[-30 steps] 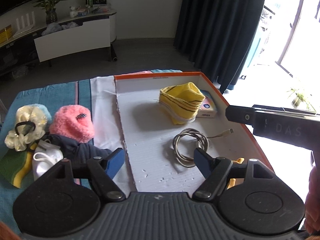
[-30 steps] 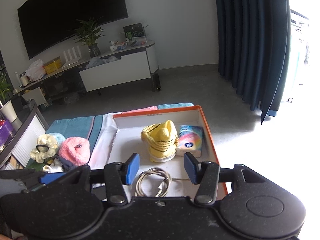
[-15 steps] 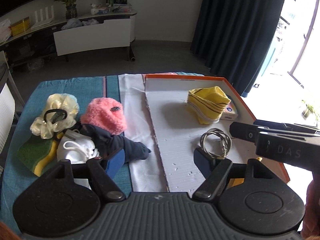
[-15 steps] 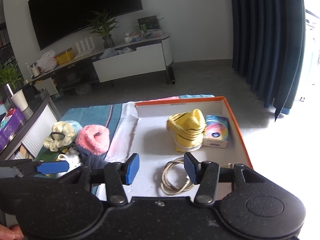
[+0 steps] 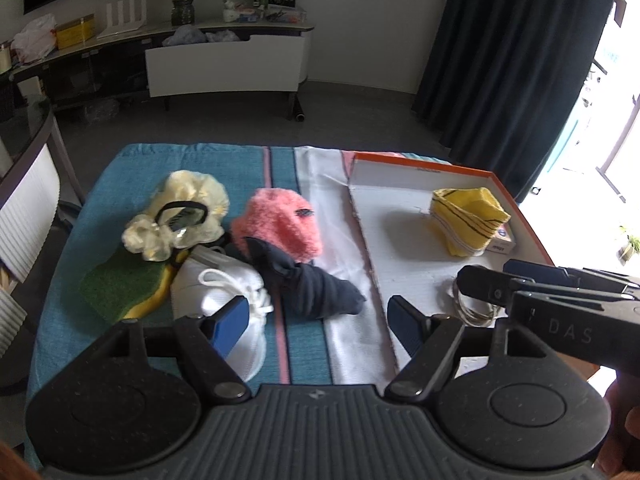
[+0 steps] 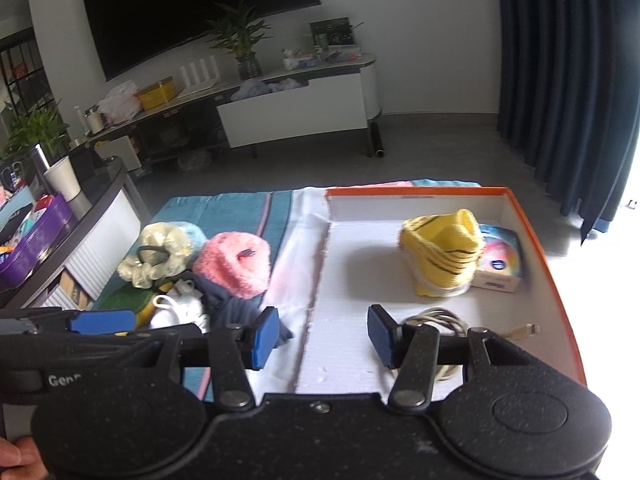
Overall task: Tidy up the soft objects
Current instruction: 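Withdraw both tools from the box back toward the remaining soft items, then close the left tool on the cream scrunchie while the right tool grasps the pink fuzzy sock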
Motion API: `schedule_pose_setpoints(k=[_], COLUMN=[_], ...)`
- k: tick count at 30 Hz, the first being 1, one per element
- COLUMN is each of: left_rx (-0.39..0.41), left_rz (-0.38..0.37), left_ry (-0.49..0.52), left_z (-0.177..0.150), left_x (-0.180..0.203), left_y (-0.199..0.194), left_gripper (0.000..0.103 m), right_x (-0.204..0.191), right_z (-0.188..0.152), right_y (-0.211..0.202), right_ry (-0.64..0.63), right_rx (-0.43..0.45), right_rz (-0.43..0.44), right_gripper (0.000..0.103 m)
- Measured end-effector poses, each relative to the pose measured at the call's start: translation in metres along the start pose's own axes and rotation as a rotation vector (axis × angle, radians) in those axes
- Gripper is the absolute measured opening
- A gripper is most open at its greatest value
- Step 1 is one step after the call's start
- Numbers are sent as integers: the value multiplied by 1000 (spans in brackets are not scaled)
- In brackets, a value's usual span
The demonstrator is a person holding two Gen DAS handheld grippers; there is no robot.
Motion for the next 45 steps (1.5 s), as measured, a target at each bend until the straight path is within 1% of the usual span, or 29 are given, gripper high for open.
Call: schedule_pose_setpoints(k=[13,18,21,24,27,30,33,35,36,37,38,41,45], left_rx=[-11,-19,-13,-11,-10,-21,-26,-36,-43,-46,-42,-28,-2], left_rz=[63,86,112,112,123,129,137,121,117,114,106,82,48], left_ry=[-83,-127,-107,-106,-84,-55,-30,-25,-23,-20,-19,-35,-37], left_z=[-3,7,20,32,45,55,63,67,68,69,69,69,66], left_x=[-64,-90,-96,-101,-101,-99,-97,-98,-99,-100,-101,-108,-112], left_y=[-4,5,10,15,24,34,43,49,52,54,55,52,41], left_gripper=[78,78,78,78,79,77,67,43,38,28,22,14,12], right_x=[-40,-46,-47,-45,-43,-41,-39,-38,-37,-37,-37,-38,-39], right_z=[6,8,9,11,13,14,15,16,16,16,16,17,20], right_y=[25,31,35,39,43,47,51,53,54,55,55,59,63], right_ry=[-65,-86,-96,-95,-95,-98,-98,-95,-94,-93,-92,-93,-84], right_rx=[-45,-56,-61,-66,-72,-80,-87,-90,-91,-92,-92,-96,-96], right_rz=[55,60,59,62,63,72,70,68,69,69,68,70,83], right_gripper=[61,61,61,61,61,61,61,61,61,61,61,61,61])
Point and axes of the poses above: each gripper's, at about its wrist camera, not at the fingertips, and y roughly the way its jaws point, x to its right, z to its top, the point moved 2 cm from there along y, roughly the way its jaws point, and after that the axes turned 14 degrees about -x, right-handed, at the moved point
